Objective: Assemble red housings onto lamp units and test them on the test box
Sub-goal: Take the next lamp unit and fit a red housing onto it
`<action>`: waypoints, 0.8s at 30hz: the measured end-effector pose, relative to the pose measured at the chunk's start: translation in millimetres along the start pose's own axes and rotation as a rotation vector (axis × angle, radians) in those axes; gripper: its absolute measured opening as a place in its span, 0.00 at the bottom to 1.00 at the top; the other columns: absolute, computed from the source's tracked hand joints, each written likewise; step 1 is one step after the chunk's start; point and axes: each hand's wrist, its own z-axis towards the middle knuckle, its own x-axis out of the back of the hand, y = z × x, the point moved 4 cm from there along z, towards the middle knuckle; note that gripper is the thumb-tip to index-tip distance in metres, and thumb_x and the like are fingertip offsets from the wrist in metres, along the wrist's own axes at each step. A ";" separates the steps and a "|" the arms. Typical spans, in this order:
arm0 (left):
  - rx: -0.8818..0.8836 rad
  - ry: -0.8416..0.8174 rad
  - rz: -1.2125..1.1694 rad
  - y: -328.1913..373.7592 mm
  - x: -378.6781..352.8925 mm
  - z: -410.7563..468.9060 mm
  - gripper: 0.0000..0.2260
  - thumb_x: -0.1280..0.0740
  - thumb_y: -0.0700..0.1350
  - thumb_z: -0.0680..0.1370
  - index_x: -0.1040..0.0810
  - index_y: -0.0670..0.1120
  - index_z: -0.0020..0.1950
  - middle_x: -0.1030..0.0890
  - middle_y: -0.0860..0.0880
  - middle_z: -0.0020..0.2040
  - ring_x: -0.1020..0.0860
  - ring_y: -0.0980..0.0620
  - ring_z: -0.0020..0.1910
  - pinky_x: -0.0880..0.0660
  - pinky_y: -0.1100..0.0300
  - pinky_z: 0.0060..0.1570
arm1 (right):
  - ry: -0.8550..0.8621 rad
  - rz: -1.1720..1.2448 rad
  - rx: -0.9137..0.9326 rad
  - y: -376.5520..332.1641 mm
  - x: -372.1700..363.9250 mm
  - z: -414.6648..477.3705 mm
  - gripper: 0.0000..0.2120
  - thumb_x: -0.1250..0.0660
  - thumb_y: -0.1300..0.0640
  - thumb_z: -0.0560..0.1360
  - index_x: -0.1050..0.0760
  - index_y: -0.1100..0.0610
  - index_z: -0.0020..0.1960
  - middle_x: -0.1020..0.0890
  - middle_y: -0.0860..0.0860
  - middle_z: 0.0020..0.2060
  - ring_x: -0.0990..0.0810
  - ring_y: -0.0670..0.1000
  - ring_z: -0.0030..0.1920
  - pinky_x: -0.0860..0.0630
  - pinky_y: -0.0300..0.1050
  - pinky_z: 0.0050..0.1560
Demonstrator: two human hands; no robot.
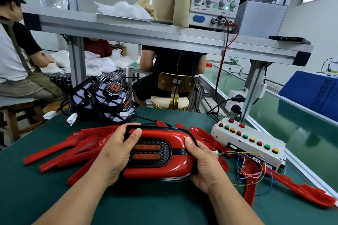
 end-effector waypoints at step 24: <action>0.088 0.033 0.032 -8.6 -0.7 1.9 0.14 0.44 0.52 0.84 0.25 0.48 0.63 0.15 0.38 0.47 0.15 0.38 0.44 0.18 0.50 0.35 | 0.052 0.026 -0.173 1.1 -3.1 -4.2 0.28 0.33 0.36 0.70 0.16 0.59 0.54 0.17 0.62 0.55 0.17 0.63 0.55 0.19 0.57 0.48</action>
